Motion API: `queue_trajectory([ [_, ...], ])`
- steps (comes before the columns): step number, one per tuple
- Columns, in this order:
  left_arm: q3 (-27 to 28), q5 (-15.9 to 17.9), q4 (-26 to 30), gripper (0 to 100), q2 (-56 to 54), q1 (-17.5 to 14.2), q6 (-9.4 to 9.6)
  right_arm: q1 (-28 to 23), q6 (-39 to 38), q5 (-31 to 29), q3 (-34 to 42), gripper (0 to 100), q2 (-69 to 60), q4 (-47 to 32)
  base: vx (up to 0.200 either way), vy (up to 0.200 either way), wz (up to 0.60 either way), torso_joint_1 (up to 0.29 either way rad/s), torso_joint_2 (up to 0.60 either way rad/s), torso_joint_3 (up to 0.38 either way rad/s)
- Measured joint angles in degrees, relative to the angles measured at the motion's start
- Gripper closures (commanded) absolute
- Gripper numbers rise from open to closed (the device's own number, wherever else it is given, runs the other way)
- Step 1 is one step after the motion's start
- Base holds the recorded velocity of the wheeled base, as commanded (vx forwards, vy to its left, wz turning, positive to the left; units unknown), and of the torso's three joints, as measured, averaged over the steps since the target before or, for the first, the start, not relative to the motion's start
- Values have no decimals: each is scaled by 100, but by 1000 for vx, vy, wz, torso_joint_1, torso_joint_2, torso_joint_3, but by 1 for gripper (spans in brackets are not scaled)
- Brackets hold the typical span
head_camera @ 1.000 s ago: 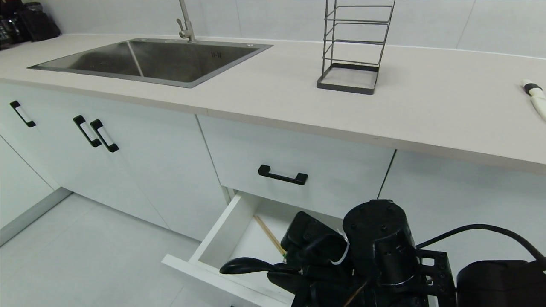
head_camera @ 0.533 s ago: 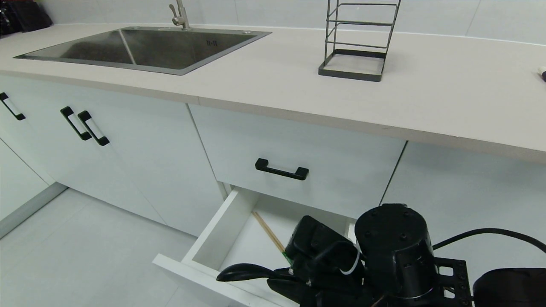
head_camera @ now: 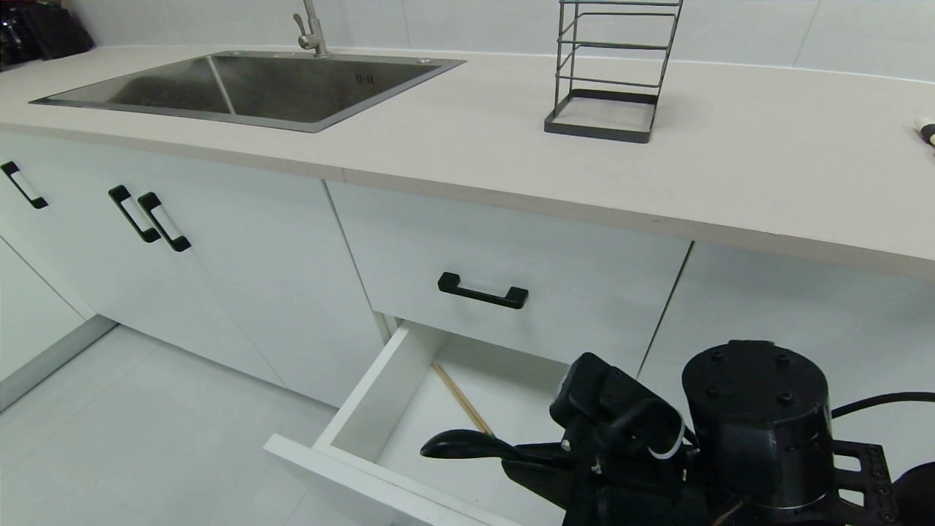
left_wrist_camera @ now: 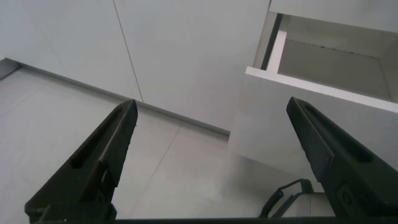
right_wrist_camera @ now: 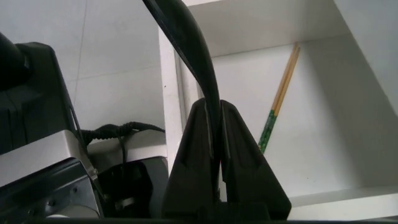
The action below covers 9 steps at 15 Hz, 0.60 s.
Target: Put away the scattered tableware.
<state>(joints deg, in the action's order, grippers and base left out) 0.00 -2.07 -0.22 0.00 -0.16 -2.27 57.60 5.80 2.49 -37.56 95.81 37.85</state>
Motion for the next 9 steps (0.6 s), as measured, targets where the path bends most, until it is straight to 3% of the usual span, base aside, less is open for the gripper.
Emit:
queue_trajectory([
  [5, 0, -2, 0, 0, 0, 0, 0, -9, 5, -194, -107, 100, 118, 93, 0, 0, 0, 0, 0, 0],
  [9, 0, -2, -2, 0, 0, 0, 0, 0, 5, -394, -872, 100, 668, 96, 0, 0, 0, 0, 0, 0],
])
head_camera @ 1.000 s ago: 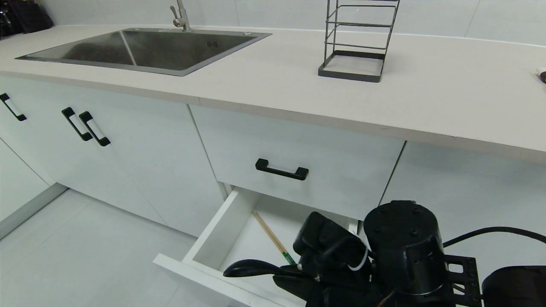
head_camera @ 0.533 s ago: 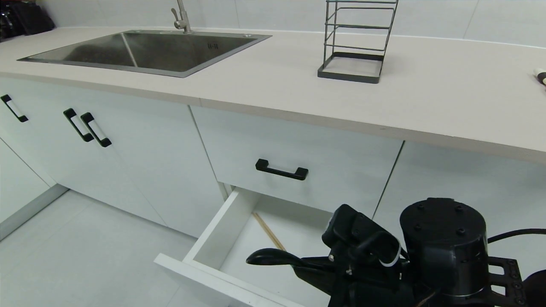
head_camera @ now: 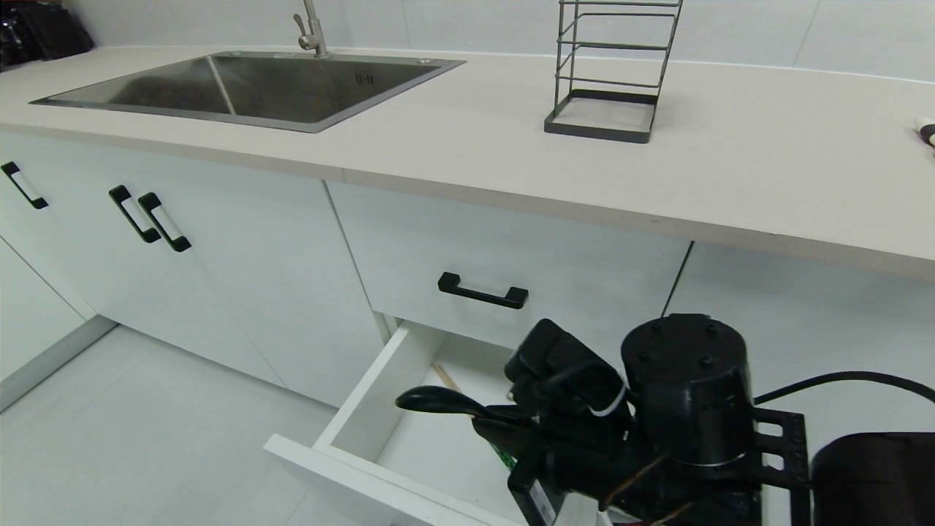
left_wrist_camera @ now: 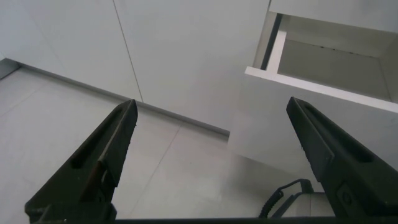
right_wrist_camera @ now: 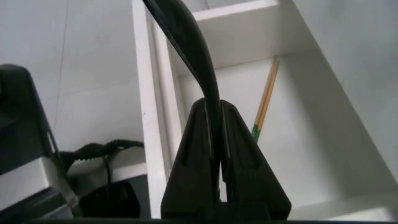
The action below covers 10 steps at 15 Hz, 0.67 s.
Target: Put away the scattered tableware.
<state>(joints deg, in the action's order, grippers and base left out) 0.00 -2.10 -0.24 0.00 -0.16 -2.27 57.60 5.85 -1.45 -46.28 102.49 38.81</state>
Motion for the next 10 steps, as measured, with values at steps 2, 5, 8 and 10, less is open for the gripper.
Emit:
queue_trajectory([
  [2, 0, 2, 0, 0, 0, 0, 2, 28, -5, -108, -529, 100, 429, -1, 0, 0, 0, 0, 0, 0],
  [5, 0, 7, 0, 0, 0, 0, 0, 74, -6, -421, -1235, 100, 1035, -55, 0, 0, 0, 0, 0, 0],
  [8, 0, 2, 0, 0, 0, 0, 0, 80, -6, -653, -1707, 100, 1526, -197, 0, 0, 0, 0, 0, 0],
  [10, 0, 2, 2, 0, 0, 0, 2, 74, -13, -851, -1913, 100, 1774, -332, 0, 0, 0, 0, 0, 0],
])
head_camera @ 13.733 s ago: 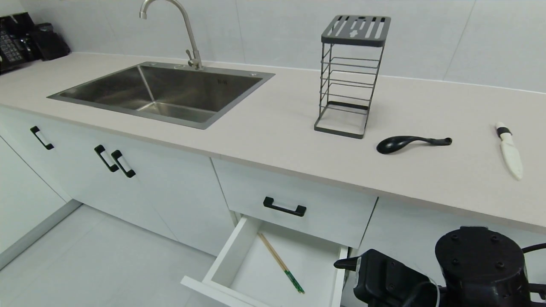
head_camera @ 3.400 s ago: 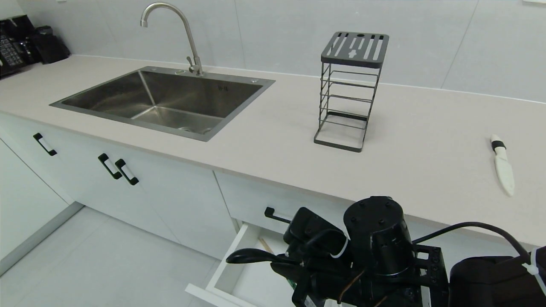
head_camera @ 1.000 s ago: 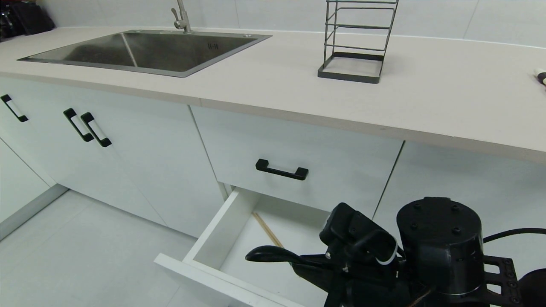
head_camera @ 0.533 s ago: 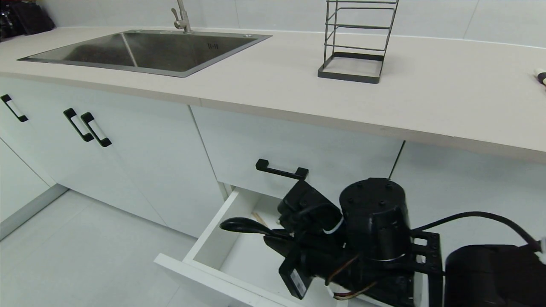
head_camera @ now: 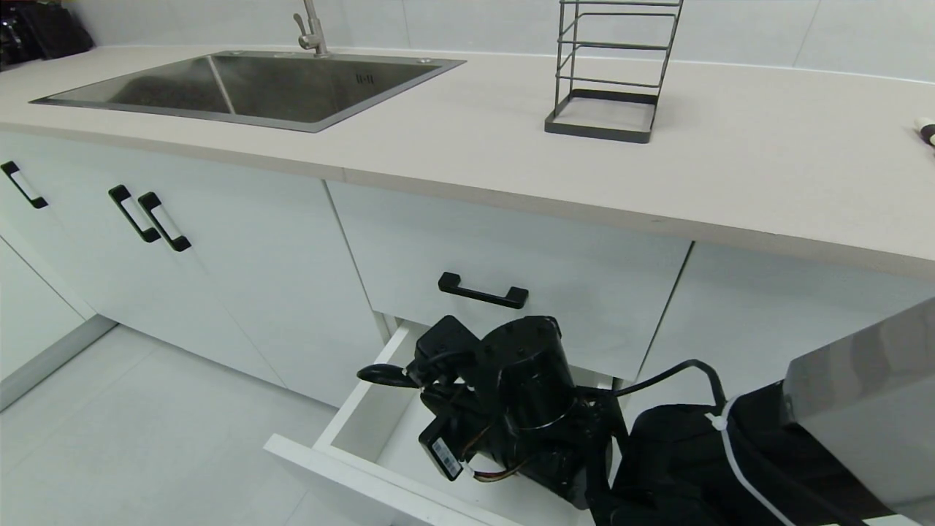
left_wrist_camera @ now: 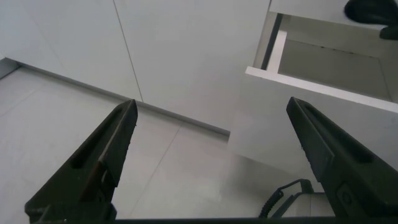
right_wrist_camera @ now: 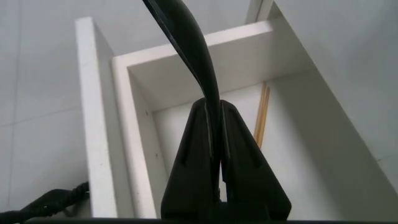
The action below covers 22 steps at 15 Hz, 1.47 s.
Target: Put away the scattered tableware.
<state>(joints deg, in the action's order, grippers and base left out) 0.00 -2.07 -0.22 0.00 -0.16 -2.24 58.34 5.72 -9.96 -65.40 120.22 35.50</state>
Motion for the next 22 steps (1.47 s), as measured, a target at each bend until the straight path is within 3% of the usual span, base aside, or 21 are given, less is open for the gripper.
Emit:
queue_trajectory([
  [15, 0, 0, -2, 0, 0, 0, -2, -302, 16, -154, -391, 100, 813, -46, 0, 0, 0, 0, 0, 0],
  [22, 2, -2, -2, 0, 0, 0, -2, -446, -2, -154, -861, 100, 1186, -460, 0, 0, 0, 0, 0, 0],
])
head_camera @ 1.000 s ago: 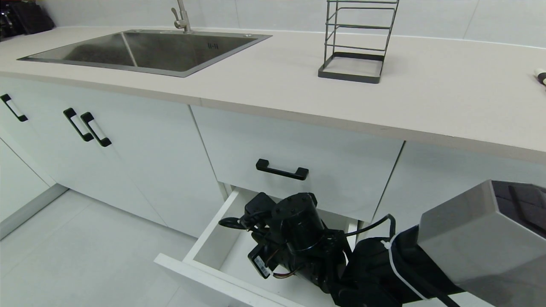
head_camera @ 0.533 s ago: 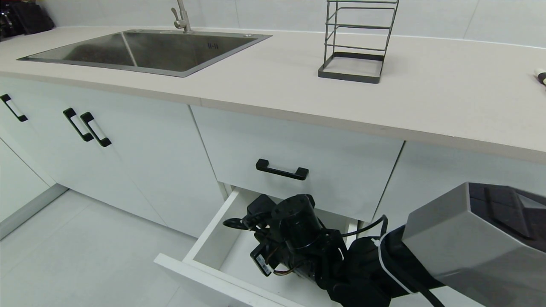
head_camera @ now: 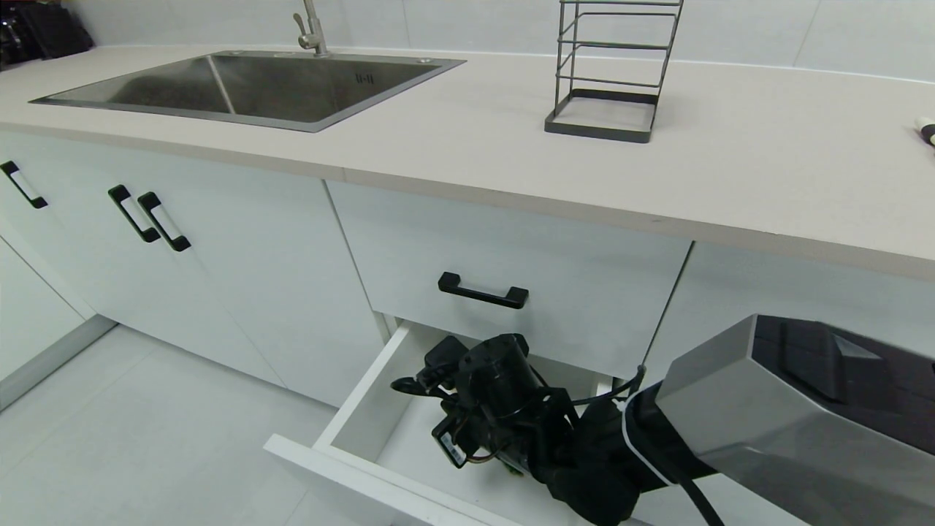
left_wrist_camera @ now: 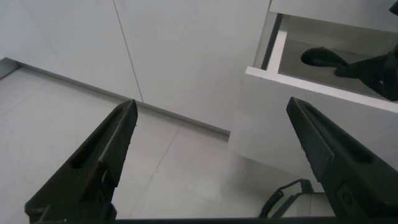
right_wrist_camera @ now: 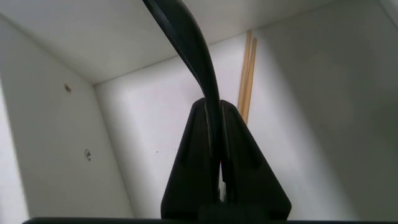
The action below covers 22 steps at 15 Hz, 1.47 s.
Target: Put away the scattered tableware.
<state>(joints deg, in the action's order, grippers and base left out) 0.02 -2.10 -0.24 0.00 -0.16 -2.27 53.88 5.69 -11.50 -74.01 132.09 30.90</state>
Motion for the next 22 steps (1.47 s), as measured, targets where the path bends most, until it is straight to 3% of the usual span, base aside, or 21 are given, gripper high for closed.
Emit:
queue_trajectory([
  [10, -2, 0, 0, 0, 0, 0, 2, -199, 5, -295, -210, 100, 542, -91, 0, 0, 0, 0, 0, 0],
  [22, -2, 0, 0, 0, 0, 0, 0, -295, -6, -311, -986, 100, 1292, -268, 0, 0, 0, 0, 0, 0],
])
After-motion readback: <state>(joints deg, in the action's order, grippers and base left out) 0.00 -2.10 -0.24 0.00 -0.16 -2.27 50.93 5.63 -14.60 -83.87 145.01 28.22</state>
